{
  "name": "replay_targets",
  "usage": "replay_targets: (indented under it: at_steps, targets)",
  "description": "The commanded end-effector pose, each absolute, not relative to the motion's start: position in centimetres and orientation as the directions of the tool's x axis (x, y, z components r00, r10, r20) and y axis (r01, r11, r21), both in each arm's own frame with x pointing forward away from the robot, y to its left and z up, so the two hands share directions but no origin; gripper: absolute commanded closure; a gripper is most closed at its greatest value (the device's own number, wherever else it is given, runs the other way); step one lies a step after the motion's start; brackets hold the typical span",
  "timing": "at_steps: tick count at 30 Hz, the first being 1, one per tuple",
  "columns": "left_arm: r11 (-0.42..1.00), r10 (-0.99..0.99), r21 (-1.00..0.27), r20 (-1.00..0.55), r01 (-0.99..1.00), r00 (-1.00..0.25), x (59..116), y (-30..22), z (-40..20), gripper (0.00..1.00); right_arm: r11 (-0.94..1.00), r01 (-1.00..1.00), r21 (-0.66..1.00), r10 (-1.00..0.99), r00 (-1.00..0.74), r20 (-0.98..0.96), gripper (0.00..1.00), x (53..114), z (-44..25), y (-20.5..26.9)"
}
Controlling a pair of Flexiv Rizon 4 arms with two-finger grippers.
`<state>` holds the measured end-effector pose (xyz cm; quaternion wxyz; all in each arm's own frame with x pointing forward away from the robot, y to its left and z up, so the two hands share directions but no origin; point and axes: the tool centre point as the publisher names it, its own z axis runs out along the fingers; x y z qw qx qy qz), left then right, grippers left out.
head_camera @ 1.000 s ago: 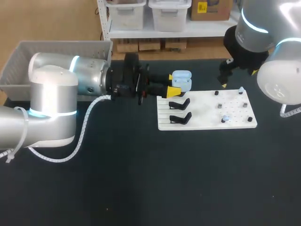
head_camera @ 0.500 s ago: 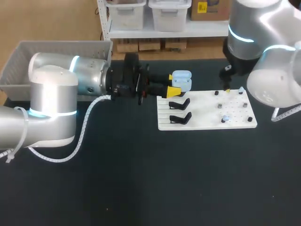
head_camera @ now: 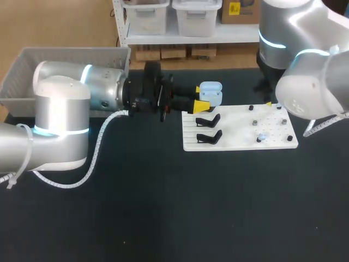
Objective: Pick up each earbud case from the left stands, insert the matching earbuds, close the lid, and place the case in the box.
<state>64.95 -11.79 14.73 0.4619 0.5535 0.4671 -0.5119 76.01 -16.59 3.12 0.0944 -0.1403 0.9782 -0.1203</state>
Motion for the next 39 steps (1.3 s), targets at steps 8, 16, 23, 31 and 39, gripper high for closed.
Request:
replay_targets:
  at_steps: [8,16,23,31,39]
  targets:
    - [-0.131,0.04,0.037,-0.998,0.991,0.043,64.8,-11.8,14.6,1.0,0.936,-0.219,-0.277,-0.266,-0.953,-0.145,0.64,76.3,2.0,-17.0]
    - [-0.131,0.04,0.037,-0.998,0.991,0.043,64.8,-11.8,14.6,1.0,0.937,-0.205,-0.283,-0.252,-0.958,-0.138,0.67,76.5,1.5,-17.5]
    - [-0.131,0.04,0.037,-0.998,0.991,0.043,64.8,-11.8,14.6,1.0,0.937,-0.205,-0.284,-0.249,-0.96,-0.129,0.69,76.5,1.0,-17.6]
    - [-0.131,0.04,0.037,-0.998,0.991,0.043,64.8,-11.8,14.6,1.0,0.936,-0.205,-0.287,-0.248,-0.961,-0.12,0.71,76.6,0.7,-17.6]
    - [-0.131,0.04,0.037,-0.998,0.991,0.043,64.8,-11.8,14.6,1.0,0.935,-0.202,-0.293,-0.244,-0.963,-0.115,0.75,76.7,0.5,-17.8]
